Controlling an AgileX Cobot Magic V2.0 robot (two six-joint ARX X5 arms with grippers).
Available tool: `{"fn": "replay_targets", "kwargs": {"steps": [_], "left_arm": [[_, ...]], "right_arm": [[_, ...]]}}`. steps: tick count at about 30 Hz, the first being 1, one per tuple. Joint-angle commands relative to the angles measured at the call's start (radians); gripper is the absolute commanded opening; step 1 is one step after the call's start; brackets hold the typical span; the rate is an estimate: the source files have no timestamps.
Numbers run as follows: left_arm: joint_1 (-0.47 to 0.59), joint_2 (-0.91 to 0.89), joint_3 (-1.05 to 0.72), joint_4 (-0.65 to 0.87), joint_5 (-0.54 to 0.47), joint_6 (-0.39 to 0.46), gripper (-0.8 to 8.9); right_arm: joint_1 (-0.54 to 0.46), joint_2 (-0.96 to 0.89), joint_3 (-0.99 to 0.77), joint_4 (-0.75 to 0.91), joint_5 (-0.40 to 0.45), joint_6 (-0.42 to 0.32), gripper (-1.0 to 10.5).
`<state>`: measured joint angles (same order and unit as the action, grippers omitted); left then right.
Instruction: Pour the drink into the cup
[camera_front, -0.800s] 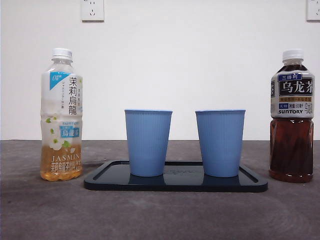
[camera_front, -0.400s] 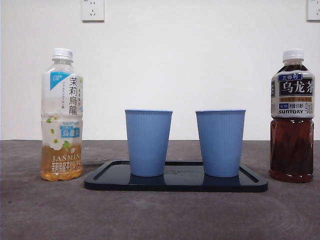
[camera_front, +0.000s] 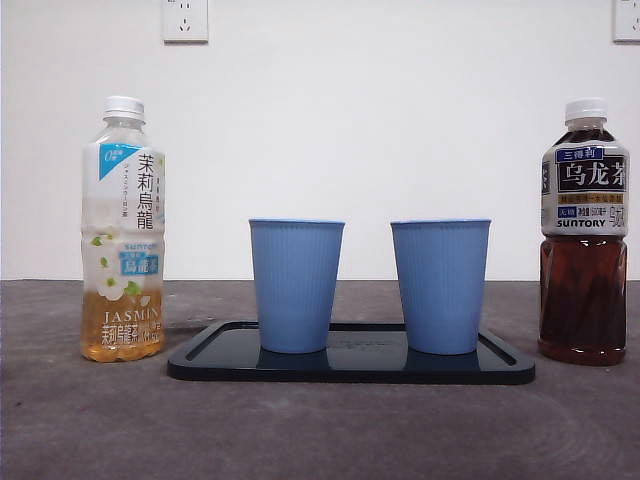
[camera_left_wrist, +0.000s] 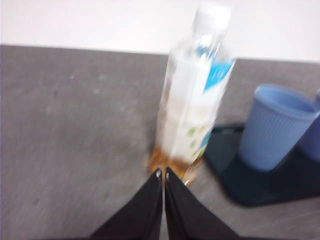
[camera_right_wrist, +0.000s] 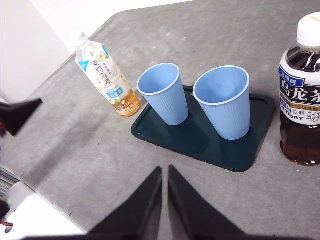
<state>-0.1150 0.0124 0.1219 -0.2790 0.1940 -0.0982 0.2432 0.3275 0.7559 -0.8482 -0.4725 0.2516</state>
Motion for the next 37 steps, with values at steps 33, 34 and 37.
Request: {"fn": "replay_targets", "kwargs": {"steps": [33, 34, 37], "left_arm": [[0.058, -0.009, -0.089, 0.037, -0.206, 0.063, 0.07], [0.058, -0.009, -0.089, 0.037, -0.206, 0.063, 0.07], [0.058, -0.009, -0.09, 0.037, -0.206, 0.063, 0.07]], "right_arm": [[0.005, 0.002, 0.011, 0.011, 0.001, 0.002, 0.2], [0.005, 0.002, 0.011, 0.011, 0.001, 0.002, 0.2], [0.005, 0.002, 0.011, 0.011, 0.001, 0.002, 0.2]]}}
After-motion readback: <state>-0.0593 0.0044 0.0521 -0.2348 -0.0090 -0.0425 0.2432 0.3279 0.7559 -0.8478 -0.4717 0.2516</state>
